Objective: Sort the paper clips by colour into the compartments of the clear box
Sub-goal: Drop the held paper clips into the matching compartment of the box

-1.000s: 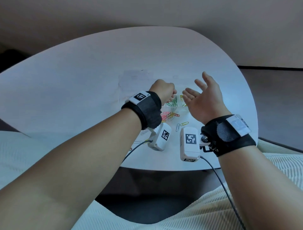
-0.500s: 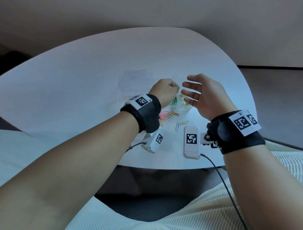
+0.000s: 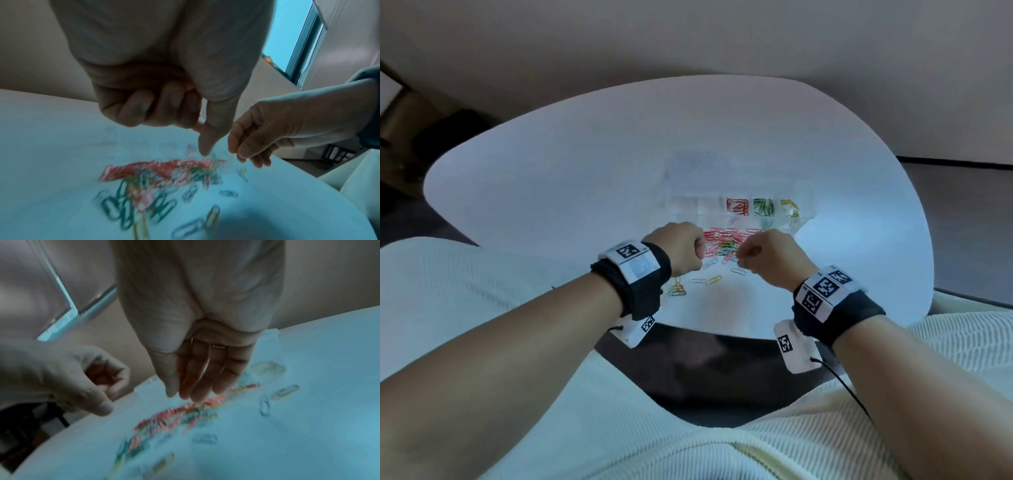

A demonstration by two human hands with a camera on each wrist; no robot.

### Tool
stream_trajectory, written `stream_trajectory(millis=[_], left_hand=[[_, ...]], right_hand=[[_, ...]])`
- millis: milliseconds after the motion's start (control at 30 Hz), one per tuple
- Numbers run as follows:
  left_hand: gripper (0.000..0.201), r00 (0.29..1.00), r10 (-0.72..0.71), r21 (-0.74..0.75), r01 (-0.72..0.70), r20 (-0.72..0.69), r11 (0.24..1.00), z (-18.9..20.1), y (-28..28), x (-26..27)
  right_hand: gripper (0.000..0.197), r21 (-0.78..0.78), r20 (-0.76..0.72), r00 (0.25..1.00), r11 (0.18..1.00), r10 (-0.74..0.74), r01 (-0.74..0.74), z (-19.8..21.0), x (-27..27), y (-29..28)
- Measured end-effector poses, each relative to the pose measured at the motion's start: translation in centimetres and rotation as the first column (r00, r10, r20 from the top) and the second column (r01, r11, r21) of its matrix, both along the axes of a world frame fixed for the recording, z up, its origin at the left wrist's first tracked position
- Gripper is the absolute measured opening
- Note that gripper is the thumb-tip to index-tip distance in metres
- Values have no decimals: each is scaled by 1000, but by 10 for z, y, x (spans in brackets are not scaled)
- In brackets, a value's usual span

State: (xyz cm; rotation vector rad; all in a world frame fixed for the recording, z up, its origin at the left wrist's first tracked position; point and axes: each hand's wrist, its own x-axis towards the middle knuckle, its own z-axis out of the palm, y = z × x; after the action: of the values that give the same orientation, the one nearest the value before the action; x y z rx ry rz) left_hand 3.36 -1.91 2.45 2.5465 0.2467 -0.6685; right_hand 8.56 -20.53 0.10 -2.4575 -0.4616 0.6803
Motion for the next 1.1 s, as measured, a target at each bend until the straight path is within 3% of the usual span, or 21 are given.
stream_trajectory(millis=[233,500,733,800,1100], left_hand=[[9,996,-87,66,85,30,994,-35,2,-27],[20,961,-250,39,247,122,968,-56,1,-20],[24,948,-308,88,301,79,949,-61,-5,-19],[23,944,-323,105,315,72,943,-63,-7,-18],[22,952,-304,97,300,34,949,-72,-10,-17]], right_hand=[[18,-100,75,997,995,20,-13,-34,-14,-2],[17,-168,155,987,986,45,-19,-44,-22,4],[9,-266,27,999,963,-43,49,-46,-17,7],[15,-299,-16,999,953,-46,39,-44,-18,7],[24,-435,-23,999,899,50,-55,-49,-22,9]])
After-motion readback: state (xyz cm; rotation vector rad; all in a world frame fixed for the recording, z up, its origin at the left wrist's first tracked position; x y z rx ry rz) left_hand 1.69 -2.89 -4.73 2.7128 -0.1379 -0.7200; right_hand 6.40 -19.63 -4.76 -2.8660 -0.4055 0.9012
